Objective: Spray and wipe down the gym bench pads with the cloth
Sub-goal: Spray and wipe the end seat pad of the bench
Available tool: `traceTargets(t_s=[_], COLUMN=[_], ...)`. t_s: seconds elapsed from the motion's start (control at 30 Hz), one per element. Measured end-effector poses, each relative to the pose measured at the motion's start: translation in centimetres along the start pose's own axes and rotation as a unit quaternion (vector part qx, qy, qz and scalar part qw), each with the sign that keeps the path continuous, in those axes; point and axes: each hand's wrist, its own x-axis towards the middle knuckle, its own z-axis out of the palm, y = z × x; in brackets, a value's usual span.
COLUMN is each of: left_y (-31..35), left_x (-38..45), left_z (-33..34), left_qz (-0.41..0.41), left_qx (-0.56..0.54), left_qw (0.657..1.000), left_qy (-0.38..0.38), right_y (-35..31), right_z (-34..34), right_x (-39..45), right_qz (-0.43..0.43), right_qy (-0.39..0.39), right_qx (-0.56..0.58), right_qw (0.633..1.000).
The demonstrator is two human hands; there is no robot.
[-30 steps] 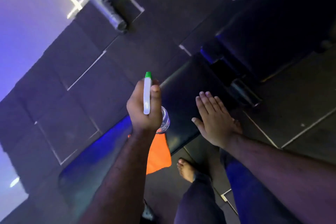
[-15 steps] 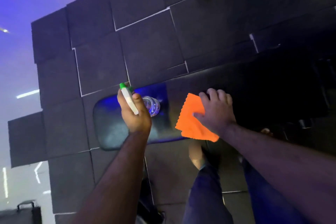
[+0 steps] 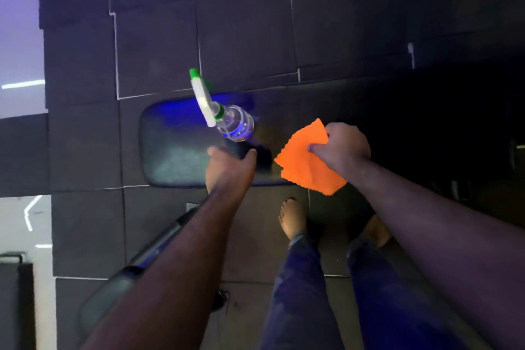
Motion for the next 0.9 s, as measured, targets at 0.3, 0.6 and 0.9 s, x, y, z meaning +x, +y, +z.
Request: traceTargets(t_s=[0.3,0.6,0.9], left_y=[14.6,28.9,33.2], left_x=[-12.4,-20.5,-23.6], left_z=[10.0,22.3,29.8], left_qz=[0.253,0.507,0.626], left_qx=[-0.093,0.113,0.193], left_qw=[0.962,0.848,0.753], left_qy=[-0.04,-0.111,-0.069], right_y=[12.8,33.7,46.3], right_z=[-7.0,-19.3,-23.9], right_x=[-2.8,-3.8,0.0], right_qz=[0.028,0.148,0.216], right_qy=[-0.018,0.169,0.391], right_qx=[0.272,0.437,0.104], right_qw=[0.962,0.871,0.889])
